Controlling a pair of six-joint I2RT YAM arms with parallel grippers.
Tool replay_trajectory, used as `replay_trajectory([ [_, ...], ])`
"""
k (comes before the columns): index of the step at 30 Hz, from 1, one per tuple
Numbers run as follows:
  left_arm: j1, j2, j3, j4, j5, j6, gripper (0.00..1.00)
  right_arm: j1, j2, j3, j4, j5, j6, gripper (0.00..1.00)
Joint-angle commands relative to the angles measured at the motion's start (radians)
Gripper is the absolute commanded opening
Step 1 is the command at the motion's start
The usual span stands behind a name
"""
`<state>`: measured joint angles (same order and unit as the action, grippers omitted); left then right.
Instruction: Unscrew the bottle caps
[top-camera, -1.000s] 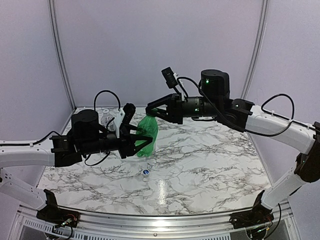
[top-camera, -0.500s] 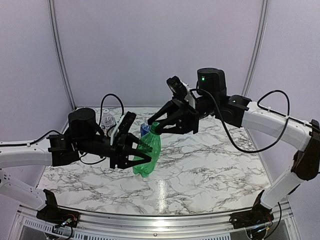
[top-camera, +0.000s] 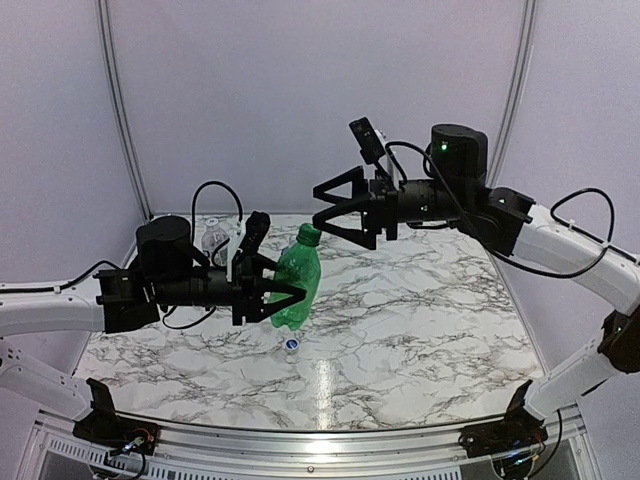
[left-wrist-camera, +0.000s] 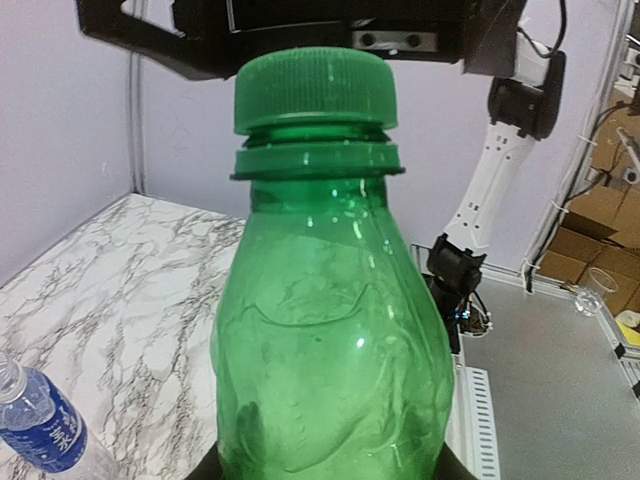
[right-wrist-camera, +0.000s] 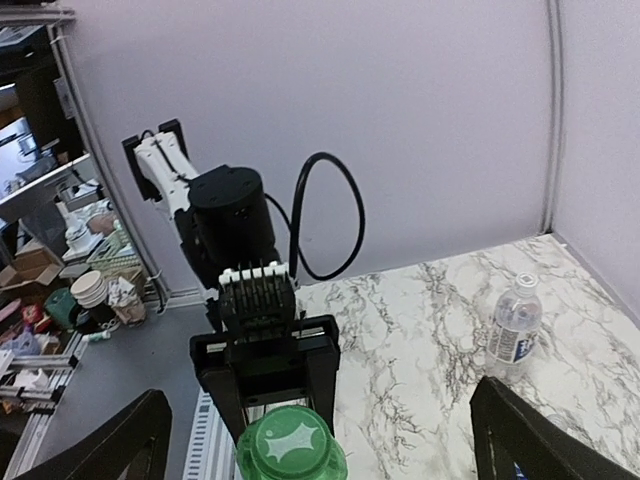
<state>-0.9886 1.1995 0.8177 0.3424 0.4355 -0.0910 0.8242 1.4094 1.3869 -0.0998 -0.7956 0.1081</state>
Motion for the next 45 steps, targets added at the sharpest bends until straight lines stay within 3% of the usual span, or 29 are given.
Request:
replay_trajectory([
  [1, -0.006, 0.016, 0.007, 0.032, -0.157, 0.005, 0.06, 0.040, -0.034, 0.031, -0.016, 0.304, 0.094, 0.98],
  [5, -0.010, 0.016, 0.009, 0.030, -0.218, 0.004, 0.06, 0.058, -0.031, 0.051, -0.039, 0.466, 0.116, 0.96],
  [10, -0.013, 0.016, 0.011, 0.030, -0.272, 0.008, 0.06, 0.072, 0.014, 0.089, -0.074, 0.517, 0.138, 0.90],
  [17, -0.016, 0.021, 0.017, 0.029, -0.308, 0.015, 0.06, 0.088, 0.072, 0.095, -0.062, 0.477, 0.147, 0.82],
  [37, -0.016, 0.014, 0.012, 0.018, -0.346, 0.025, 0.06, 0.099, 0.102, 0.059, 0.008, 0.358, 0.179, 0.44],
  [45, -0.016, 0.005, 0.009, 0.015, -0.348, 0.028, 0.06, 0.100, 0.119, 0.054, 0.009, 0.356, 0.179, 0.46],
])
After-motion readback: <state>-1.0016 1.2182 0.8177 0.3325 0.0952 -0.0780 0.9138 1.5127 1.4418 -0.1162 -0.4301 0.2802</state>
